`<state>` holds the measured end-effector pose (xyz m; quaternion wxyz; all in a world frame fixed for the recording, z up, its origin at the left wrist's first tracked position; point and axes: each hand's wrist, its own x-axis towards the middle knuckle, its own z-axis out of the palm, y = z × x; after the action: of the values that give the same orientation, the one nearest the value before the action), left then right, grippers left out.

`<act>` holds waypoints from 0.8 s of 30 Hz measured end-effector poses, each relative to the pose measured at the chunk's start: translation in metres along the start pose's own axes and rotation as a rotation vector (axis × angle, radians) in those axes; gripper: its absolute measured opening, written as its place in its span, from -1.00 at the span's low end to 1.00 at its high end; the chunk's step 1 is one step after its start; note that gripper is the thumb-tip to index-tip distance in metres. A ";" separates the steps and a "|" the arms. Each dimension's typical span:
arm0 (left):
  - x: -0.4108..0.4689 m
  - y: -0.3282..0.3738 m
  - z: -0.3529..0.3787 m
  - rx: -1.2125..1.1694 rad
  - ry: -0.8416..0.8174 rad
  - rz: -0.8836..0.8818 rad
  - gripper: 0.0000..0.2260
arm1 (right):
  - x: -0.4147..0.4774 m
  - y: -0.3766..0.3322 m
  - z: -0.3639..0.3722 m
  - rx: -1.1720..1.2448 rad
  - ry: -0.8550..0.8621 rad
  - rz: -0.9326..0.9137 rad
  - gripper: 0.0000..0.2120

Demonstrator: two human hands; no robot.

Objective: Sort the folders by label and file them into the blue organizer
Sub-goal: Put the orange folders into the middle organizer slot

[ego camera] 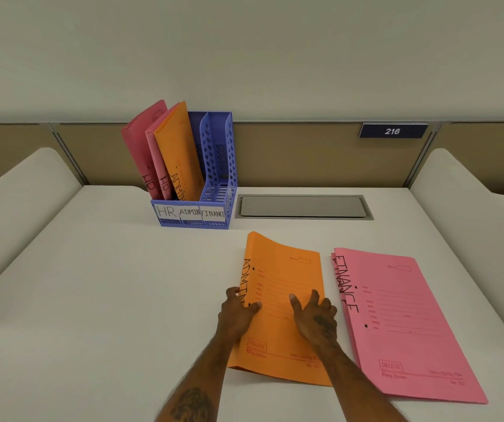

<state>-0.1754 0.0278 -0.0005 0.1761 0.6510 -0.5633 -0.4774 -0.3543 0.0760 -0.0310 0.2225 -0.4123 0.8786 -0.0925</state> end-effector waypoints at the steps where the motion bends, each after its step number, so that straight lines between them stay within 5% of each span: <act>1: -0.002 0.002 -0.002 -0.013 -0.004 0.016 -0.43 | 0.000 -0.003 -0.002 0.010 -0.011 -0.001 -0.23; 6: -0.010 0.019 -0.015 -0.067 0.016 0.112 -0.49 | -0.003 -0.054 -0.024 0.111 -0.005 -0.130 -0.24; 13: -0.016 0.049 -0.050 -0.177 0.183 0.249 -0.59 | -0.018 -0.189 -0.099 0.181 0.256 -0.390 -0.25; 19: -0.018 0.066 -0.087 -0.209 0.380 0.377 -0.52 | -0.041 -0.265 -0.146 0.100 0.462 -0.399 -0.05; 24: -0.014 0.069 -0.130 -0.228 0.491 0.462 -0.54 | -0.063 -0.321 -0.157 0.125 0.532 -0.374 -0.14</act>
<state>-0.1067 -0.0210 0.1212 0.4810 0.5779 -0.5796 -0.3143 -0.1728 -0.0860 0.2385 -0.0107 -0.5136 0.8075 -0.2899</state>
